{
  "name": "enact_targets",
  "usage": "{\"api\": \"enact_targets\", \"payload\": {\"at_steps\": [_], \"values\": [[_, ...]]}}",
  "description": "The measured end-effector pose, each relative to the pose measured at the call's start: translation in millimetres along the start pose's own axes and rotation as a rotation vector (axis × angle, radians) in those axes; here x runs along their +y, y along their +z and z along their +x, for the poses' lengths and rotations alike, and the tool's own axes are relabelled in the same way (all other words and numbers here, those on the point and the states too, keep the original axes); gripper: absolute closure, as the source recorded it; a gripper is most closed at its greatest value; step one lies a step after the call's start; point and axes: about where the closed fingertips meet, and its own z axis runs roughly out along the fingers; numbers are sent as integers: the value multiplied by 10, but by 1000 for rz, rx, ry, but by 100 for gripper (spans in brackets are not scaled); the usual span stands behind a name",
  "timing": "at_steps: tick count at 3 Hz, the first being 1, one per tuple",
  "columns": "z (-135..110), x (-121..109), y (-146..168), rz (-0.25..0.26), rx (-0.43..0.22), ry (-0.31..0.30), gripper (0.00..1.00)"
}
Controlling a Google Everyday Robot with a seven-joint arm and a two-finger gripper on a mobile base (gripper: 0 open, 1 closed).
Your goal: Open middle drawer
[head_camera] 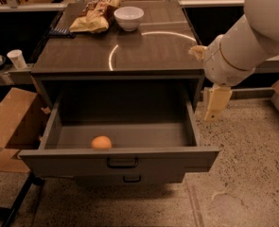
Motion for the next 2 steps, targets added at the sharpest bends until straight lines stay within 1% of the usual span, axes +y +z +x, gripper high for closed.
{"api": "enact_targets", "payload": {"at_steps": [1,2], "values": [[-2,-1,1,0,-1,-1,0],[-17,-158,137,-31,-27,-24,0]]}}
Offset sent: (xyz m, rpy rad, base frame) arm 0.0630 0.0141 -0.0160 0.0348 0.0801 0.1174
